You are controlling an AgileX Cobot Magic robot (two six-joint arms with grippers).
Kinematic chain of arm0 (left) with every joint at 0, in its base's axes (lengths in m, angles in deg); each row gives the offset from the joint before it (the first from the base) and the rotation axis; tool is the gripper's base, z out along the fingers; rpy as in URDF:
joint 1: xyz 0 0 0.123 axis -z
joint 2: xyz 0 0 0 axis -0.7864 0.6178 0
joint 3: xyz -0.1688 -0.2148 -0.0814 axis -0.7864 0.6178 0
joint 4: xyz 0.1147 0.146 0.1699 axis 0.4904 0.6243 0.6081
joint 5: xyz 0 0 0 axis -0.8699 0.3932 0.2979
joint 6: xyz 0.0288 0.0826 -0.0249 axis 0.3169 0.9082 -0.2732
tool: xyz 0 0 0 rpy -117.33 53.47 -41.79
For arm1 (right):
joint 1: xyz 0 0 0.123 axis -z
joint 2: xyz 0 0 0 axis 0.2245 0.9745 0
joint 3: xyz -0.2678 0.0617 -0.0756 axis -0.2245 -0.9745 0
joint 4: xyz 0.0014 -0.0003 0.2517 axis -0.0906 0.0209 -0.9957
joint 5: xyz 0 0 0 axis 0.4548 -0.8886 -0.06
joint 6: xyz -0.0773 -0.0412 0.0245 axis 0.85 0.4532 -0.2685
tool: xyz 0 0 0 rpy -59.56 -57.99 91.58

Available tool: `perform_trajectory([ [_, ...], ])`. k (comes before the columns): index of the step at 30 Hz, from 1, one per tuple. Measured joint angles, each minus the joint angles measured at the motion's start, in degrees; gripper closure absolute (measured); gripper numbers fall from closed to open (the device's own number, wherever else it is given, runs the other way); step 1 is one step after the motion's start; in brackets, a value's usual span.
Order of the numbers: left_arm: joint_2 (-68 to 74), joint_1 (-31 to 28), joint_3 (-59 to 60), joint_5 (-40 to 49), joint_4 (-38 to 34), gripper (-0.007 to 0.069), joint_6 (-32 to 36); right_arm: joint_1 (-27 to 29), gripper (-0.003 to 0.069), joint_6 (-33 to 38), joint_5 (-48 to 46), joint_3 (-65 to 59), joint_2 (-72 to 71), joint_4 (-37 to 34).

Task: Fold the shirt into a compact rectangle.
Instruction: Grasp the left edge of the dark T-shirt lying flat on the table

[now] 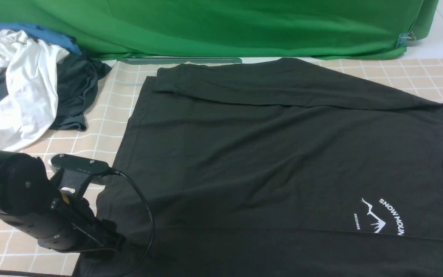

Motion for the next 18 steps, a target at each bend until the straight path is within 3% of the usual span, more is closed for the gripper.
perform_trajectory([
  [15,3.4,4.3,-0.9,-0.7,2.9,0.0216,-1.6,0.0,0.0591,0.1,0.5,0.0,0.0,0.0],
  [18,4.1,4.4,-1.7,0.1,3.0,0.0261,-1.6,0.0,0.0588,0.1,0.5,0.0,0.0,0.0],
])
